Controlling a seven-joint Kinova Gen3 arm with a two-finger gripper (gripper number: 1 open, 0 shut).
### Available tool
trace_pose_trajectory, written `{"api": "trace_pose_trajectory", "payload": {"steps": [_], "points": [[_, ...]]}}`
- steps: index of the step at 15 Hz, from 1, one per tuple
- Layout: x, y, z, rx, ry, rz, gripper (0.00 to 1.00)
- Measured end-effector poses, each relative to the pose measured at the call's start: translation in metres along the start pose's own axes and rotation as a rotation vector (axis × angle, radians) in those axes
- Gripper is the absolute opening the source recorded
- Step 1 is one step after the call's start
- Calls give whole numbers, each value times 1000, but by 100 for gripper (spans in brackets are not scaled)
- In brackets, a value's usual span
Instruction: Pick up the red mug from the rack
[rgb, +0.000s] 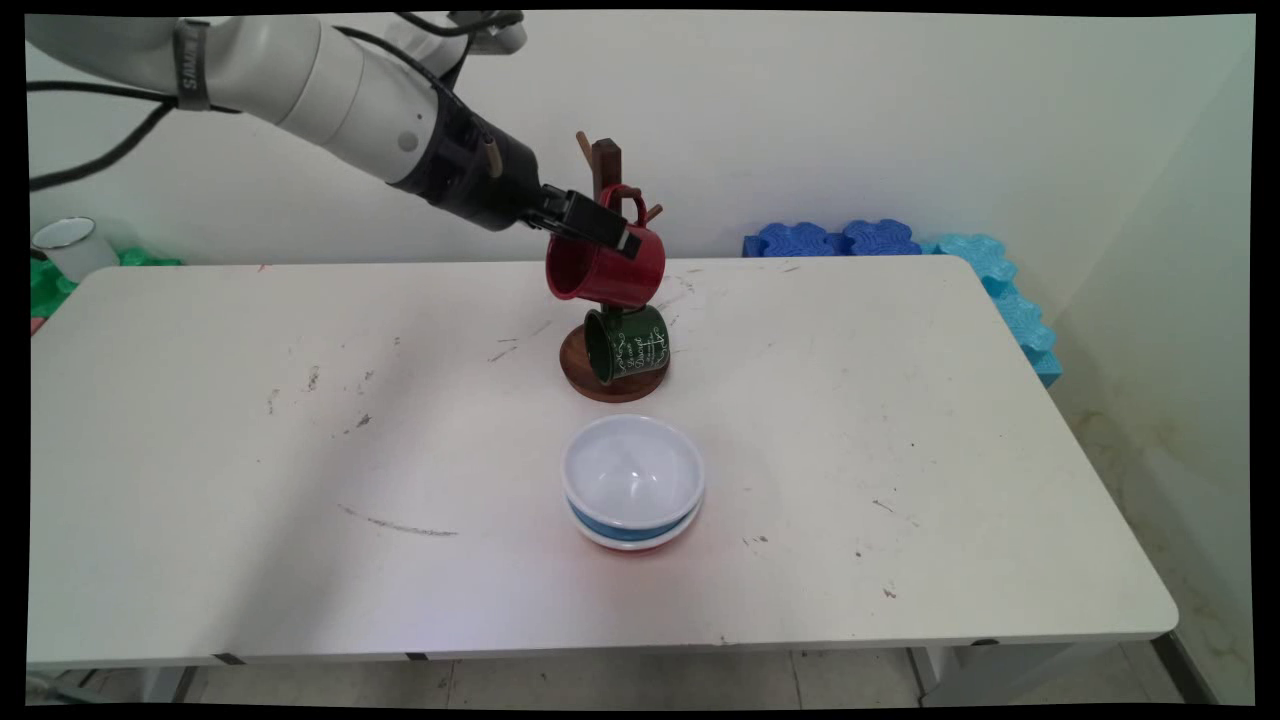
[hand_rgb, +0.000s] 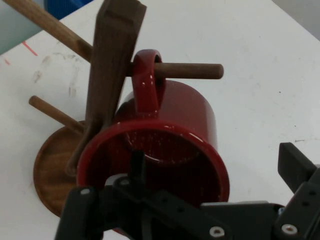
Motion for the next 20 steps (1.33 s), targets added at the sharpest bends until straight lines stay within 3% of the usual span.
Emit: {"api": "trace_pose_trajectory", "payload": {"steps": [17,18,20], "points": [[3,16,8,-23,-43,-4,100],[3,16,9,-22,-44,-1,0],[2,15,10,-18,-44,5,0]]}}
